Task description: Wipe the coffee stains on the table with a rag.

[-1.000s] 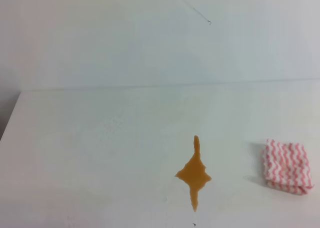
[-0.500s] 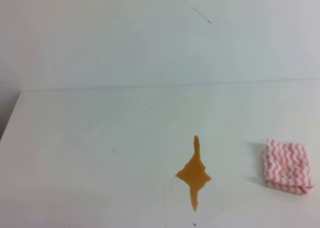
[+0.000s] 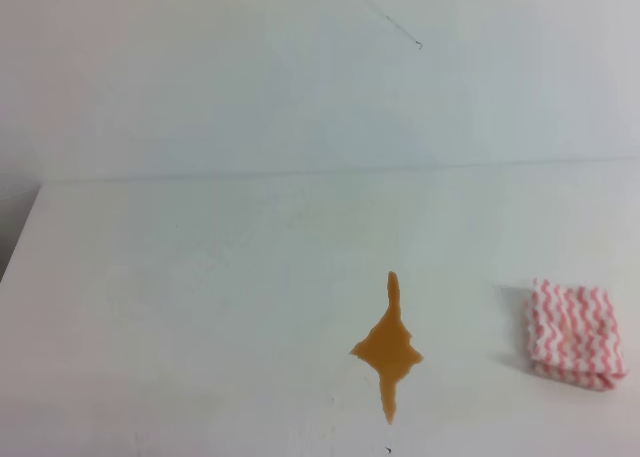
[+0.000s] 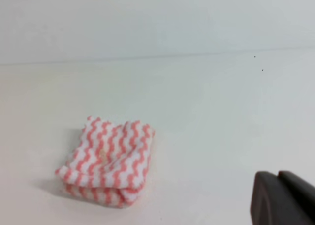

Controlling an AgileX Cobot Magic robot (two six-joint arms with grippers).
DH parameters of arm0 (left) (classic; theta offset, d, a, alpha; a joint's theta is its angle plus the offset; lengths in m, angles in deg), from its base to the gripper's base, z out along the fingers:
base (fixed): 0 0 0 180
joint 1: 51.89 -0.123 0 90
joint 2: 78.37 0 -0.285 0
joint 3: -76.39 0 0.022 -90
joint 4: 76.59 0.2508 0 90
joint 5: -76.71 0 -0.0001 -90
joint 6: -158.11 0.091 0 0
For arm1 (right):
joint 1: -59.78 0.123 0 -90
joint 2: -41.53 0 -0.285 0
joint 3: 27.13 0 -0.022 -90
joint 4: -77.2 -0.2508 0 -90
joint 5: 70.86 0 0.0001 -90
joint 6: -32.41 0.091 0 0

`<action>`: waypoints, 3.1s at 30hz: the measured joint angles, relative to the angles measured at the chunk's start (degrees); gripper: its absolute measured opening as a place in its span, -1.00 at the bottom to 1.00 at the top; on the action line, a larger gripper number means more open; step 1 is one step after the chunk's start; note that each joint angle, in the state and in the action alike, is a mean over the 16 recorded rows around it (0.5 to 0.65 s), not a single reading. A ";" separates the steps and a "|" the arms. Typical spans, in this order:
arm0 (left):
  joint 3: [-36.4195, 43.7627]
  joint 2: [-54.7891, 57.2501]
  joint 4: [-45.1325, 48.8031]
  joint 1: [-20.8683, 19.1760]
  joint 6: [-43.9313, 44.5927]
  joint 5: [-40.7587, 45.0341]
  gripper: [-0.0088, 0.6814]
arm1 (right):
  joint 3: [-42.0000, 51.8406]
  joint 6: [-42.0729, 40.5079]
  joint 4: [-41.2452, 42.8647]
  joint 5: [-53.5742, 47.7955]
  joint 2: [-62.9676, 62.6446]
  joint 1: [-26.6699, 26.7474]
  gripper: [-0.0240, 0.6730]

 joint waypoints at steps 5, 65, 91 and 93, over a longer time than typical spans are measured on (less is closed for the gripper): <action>-0.16 0.00 0.00 0.00 -0.05 0.06 -0.98 | 0.12 0.16 0.00 0.06 -0.09 0.00 -0.94; -0.16 0.00 0.00 0.00 -0.07 0.00 -0.98 | 0.12 0.04 0.00 0.06 -0.20 2.13 -0.94; -0.16 0.09 0.00 0.00 0.00 0.00 -0.98 | 0.00 0.04 0.00 0.06 -0.09 2.12 -0.94; 0.00 0.09 0.00 0.00 0.00 -0.06 -0.98 | 0.00 0.04 0.00 0.06 -0.09 2.12 -0.94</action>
